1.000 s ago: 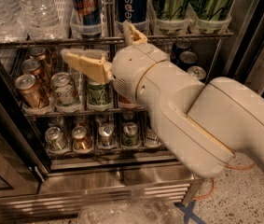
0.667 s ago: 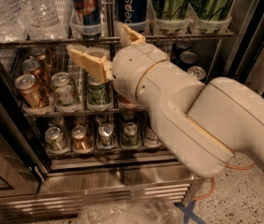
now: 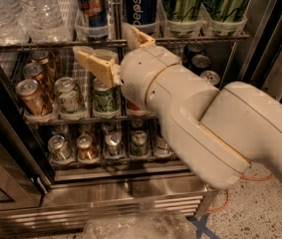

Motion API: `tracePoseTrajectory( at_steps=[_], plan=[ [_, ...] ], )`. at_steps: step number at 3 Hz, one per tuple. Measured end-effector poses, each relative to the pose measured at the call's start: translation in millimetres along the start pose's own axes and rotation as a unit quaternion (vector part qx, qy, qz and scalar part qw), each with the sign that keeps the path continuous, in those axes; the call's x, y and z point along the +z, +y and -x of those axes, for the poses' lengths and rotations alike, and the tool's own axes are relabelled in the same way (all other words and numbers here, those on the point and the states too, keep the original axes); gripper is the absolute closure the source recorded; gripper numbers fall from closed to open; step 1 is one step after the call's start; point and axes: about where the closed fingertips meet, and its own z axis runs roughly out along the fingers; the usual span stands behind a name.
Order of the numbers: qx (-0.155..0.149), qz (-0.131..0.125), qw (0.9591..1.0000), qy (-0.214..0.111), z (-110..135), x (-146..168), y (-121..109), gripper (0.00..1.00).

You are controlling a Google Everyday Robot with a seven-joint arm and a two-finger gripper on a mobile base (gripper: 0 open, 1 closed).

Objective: Pick redbull can from top shelf of fridge

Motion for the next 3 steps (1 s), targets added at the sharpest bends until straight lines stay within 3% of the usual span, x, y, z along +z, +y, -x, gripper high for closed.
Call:
tracePoseTrajectory(
  at_steps=[2,3],
  plan=[
    [0.002,-0.011,0.9999,-0.005,5.6,7.8,-20.8,0.25],
    [-0.004,-0.004,1.0,-0.004,3.7,20.1,-20.0,0.25]
  ],
)
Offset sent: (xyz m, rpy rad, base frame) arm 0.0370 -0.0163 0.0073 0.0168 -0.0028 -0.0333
